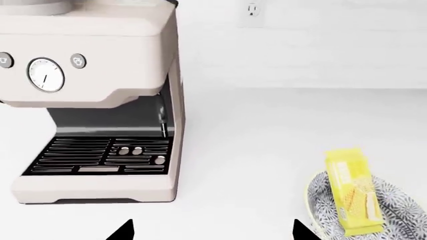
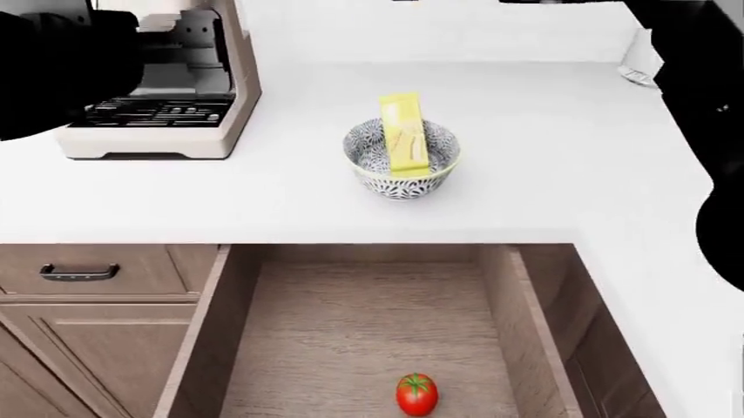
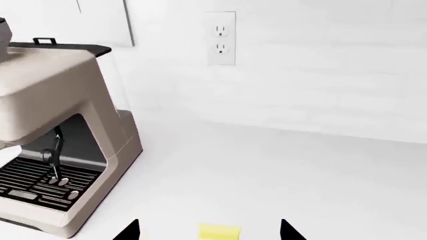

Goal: Place the bar in the bowl and close the drawer.

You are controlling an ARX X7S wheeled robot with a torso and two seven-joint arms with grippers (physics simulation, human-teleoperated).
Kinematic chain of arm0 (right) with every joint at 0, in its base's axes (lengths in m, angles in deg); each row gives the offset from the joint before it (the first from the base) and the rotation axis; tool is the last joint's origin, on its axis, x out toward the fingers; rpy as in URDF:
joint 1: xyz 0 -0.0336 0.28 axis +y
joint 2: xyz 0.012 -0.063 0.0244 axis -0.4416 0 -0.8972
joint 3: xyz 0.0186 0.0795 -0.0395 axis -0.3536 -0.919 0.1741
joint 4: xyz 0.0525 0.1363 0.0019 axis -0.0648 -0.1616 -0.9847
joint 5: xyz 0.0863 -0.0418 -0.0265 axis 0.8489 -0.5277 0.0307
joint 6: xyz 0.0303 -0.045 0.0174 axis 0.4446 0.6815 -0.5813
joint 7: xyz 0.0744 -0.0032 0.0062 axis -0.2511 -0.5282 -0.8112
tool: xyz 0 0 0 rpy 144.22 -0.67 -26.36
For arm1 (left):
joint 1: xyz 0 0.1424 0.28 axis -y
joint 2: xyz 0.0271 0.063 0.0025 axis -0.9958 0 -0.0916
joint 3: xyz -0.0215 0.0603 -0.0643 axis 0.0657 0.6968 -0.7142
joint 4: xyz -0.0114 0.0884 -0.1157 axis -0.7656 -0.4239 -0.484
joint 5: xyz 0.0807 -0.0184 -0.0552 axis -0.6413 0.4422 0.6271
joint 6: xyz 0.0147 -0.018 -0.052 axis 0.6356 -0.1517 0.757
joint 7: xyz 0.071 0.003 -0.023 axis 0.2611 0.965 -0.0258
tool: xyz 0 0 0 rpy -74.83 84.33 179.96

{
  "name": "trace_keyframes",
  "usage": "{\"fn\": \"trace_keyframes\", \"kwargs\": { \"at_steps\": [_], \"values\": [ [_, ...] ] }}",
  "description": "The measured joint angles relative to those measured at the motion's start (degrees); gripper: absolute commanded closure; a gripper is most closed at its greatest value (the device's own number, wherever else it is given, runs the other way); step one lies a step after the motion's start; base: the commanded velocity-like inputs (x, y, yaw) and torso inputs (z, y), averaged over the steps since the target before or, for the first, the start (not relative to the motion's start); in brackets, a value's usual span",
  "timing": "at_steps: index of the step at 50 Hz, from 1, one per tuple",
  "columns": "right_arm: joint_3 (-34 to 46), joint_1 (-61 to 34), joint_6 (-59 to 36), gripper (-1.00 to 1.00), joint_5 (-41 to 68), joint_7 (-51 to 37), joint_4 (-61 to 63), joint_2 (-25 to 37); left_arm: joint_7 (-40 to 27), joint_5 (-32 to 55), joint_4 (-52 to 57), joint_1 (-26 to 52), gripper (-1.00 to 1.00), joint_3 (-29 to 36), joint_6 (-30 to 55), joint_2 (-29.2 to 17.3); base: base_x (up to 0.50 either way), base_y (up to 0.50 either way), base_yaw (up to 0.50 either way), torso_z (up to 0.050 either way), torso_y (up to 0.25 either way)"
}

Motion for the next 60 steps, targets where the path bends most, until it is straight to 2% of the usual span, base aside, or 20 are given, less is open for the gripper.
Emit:
{"fn": "trace_keyframes", "kwargs": {
  "at_steps": [15, 20, 26, 38, 60],
  "values": [
    [-1.41, -5.01, 3.30, -1.00, 7.87, -18.26, 41.07, 23.91, -4.50, 5.58, 9.13, -2.99, -1.00, -2.90, -1.79, -3.16, 0.00, 0.00, 0.00, 0.000, 0.247],
    [-1.93, -4.79, 5.42, -1.00, 8.37, -24.04, 54.19, 31.71, -6.08, 7.95, 13.19, -4.31, -1.00, -4.22, -2.86, -4.62, 0.00, 0.26, 0.00, 0.000, 0.000],
    [-2.56, -4.35, 7.34, -1.00, 8.79, -28.75, 64.37, 37.71, -7.33, 9.59, 16.35, -5.24, -1.00, -5.30, -3.68, -6.00, 0.00, 0.50, 0.00, 0.000, 0.000],
    [-3.44, -4.30, 8.75, -1.00, 9.07, -33.91, 73.68, 43.02, -8.51, 11.23, 19.00, -5.72, -1.00, -6.26, -4.38, -7.33, 0.00, 0.50, 0.00, 0.000, 0.000],
    [-4.53, -4.23, 8.63, -1.00, 9.37, -37.03, 78.45, 45.88, -9.36, 12.51, 20.28, -5.44, -1.00, -6.32, -4.68, -7.57, 0.00, 0.50, 0.00, 0.000, 0.000]
  ]
}}
